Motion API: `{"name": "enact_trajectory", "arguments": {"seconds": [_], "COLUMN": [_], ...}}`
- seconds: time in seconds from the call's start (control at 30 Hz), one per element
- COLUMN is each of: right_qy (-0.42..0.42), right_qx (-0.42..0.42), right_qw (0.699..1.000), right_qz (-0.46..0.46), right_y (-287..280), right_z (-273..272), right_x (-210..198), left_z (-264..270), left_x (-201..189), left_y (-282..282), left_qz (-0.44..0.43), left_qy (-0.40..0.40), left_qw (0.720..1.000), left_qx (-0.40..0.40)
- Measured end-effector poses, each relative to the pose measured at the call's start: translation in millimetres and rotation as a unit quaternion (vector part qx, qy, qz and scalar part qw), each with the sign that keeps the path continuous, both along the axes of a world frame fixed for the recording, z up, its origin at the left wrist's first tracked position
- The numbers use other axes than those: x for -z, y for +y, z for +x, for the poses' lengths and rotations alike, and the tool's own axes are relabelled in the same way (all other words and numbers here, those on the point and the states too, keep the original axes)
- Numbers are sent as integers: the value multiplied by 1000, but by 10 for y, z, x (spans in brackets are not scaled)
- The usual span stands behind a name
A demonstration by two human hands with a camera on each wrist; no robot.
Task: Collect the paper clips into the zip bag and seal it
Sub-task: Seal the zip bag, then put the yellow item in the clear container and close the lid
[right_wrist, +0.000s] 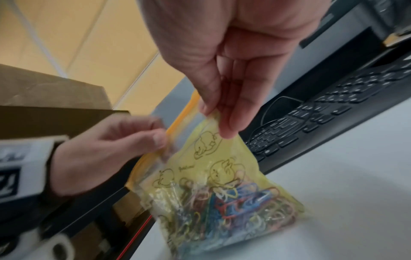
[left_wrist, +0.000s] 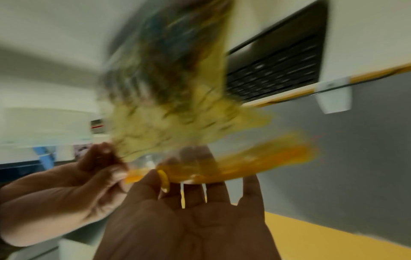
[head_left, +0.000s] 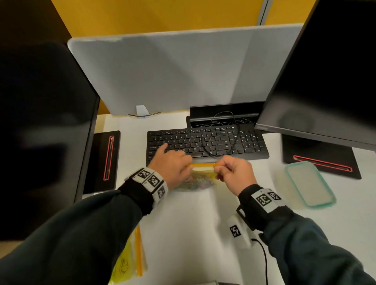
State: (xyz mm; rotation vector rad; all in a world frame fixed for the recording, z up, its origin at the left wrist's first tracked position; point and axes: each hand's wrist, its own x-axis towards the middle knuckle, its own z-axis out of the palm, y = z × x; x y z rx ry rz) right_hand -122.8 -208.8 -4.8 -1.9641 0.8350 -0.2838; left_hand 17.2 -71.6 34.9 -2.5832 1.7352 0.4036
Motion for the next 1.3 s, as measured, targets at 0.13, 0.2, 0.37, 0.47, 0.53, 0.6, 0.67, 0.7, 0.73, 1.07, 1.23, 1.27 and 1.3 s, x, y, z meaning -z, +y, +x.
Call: {"name": "enact_trajectory", "arguments": {"seconds": [0.13,0.2,0.37,0.47,0.53,0.6,0.67,0.7,0.73,1.07,1.23,1.27,1.3], "right_qy": [-1,7,243,404,421,406,392,386,379,248,169,161,155], "right_qx": [70,112,187,206,200,183,164,151,135,-94,71,85,92], "right_qw": [997,994,940,879,880,892,901,906,911,950,971,957,939], "right_qz": [37,19,-151,-148,-93,-81,-87,-90,-94,-166,155,227,294], "right_y": [-225,-342,-807,-884,-851,-803,-726,-664,-583,653,553,533,513], "right_z": [-31,-72,-630,-991,-1119,-1159,-1124,-1085,-1036,-567,-421,-388,-367], "right_x": [16,-29,-151,-68,7,42,15,-6,-27,-11,191,215,217], "left_z": [264,307,214,-10,-98,-127,-170,-206,-254,-774,-697,-701,-713], "left_x": [64,112,283,480,638,760,824,813,794,803,860,878,890], "left_y": [131,98,10,-8,-13,-7,-11,-5,-1,193,291,293,290], "left_qz": [-33,-55,-143,-75,21,71,94,92,68,-74,-108,-117,-132], "left_qy": [14,39,9,-4,54,106,113,106,100,393,357,357,357], "left_qw": [995,984,961,989,991,983,979,980,981,837,797,787,778], "left_qx": [-98,-166,-238,-127,-118,-134,-140,-144,-150,-374,-475,-490,-499]}}
